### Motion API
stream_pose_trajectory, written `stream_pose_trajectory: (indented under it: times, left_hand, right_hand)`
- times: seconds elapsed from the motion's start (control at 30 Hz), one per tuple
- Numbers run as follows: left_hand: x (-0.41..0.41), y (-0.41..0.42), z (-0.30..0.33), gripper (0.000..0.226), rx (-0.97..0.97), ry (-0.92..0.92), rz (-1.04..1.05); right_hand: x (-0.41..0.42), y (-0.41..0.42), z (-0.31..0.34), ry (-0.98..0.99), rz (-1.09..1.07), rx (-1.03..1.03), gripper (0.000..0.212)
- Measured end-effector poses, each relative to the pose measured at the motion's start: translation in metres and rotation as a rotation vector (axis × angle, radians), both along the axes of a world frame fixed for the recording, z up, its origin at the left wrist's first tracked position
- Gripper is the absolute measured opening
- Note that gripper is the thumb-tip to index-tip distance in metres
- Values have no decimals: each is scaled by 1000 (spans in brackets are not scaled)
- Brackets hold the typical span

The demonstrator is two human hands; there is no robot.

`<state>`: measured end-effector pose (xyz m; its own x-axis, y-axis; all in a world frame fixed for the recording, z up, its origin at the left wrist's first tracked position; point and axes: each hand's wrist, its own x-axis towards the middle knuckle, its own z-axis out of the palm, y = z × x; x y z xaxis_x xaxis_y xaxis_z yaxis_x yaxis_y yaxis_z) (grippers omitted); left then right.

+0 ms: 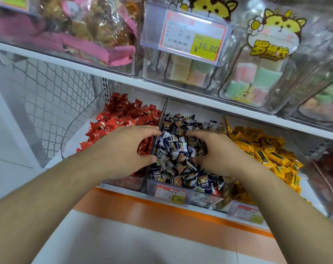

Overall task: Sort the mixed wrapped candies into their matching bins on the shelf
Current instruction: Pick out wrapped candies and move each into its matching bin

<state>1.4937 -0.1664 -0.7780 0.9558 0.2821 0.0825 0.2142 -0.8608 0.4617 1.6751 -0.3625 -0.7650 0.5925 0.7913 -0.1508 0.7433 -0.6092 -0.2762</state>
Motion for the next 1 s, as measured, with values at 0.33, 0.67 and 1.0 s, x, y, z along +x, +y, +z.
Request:
stream_pose_trajectory:
  times: [0.33,0.67,1.0]
  left_hand:
    - [2,-7,2,66,37,7,3]
    - [5,-7,3,62,27,19,3]
    - [6,-8,2,62,64,4,-13]
  right_hand:
    - [-20,4,-10,-227,8,-237,63]
    - [-11,-15,4,91,211,-177,60]
    - [7,-40,21,-80,36,-30,56]
